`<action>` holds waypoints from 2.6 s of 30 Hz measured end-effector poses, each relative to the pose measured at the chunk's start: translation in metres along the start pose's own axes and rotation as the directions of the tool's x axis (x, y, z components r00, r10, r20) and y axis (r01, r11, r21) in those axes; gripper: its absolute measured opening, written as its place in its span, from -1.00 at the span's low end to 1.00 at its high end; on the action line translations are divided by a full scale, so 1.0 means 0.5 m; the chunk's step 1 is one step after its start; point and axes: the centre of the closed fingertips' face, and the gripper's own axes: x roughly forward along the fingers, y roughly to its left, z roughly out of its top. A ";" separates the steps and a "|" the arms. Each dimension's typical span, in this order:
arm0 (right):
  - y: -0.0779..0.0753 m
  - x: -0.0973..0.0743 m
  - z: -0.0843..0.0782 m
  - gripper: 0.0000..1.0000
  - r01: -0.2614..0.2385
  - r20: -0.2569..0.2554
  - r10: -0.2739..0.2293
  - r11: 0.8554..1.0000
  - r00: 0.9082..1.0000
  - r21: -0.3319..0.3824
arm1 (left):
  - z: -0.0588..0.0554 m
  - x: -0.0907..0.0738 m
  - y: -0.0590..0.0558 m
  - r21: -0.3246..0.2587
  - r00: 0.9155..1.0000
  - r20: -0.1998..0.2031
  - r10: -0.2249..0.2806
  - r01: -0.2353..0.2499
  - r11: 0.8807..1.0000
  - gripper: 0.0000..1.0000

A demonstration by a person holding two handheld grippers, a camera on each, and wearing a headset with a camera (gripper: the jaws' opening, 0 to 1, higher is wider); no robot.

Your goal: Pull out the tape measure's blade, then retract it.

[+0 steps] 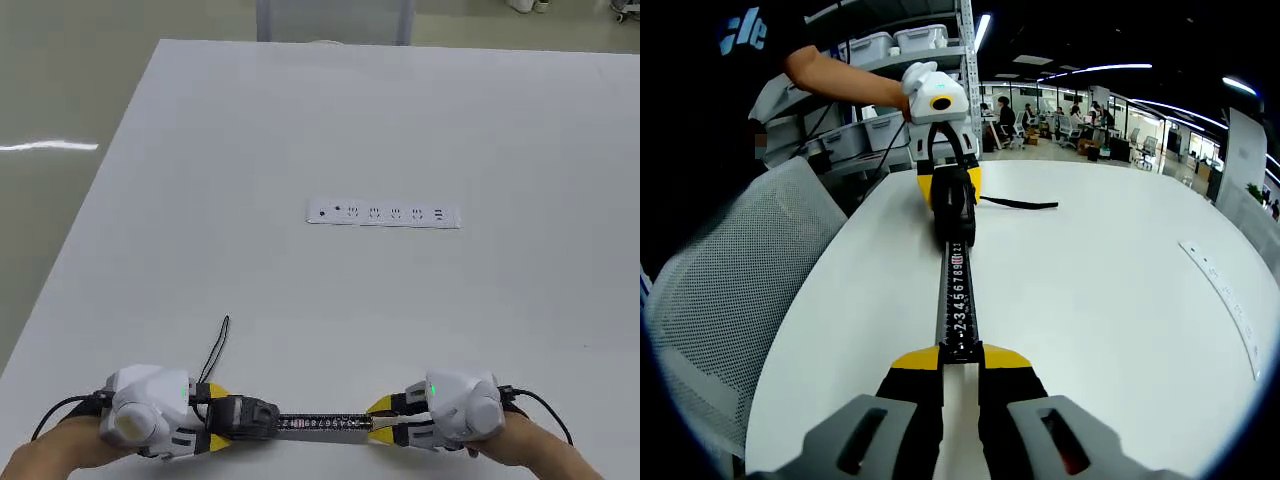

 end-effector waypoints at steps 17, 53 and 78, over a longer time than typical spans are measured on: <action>0.001 -0.027 -0.023 -0.79 0.005 -0.014 -0.005 1.000 1.000 0.009 | 0.002 0.000 -0.002 0.009 1.000 -0.006 -0.001 0.001 1.000 -0.45; -0.004 -0.071 -0.054 -0.79 0.011 -0.030 -0.011 1.000 0.999 0.019 | 0.003 0.001 -0.001 0.008 1.000 -0.018 -0.005 0.005 1.000 -0.44; -0.003 -0.093 -0.073 -0.79 0.017 -0.034 -0.016 1.000 0.999 0.027 | 0.003 0.003 -0.002 0.011 1.000 -0.029 -0.010 0.010 1.000 -0.44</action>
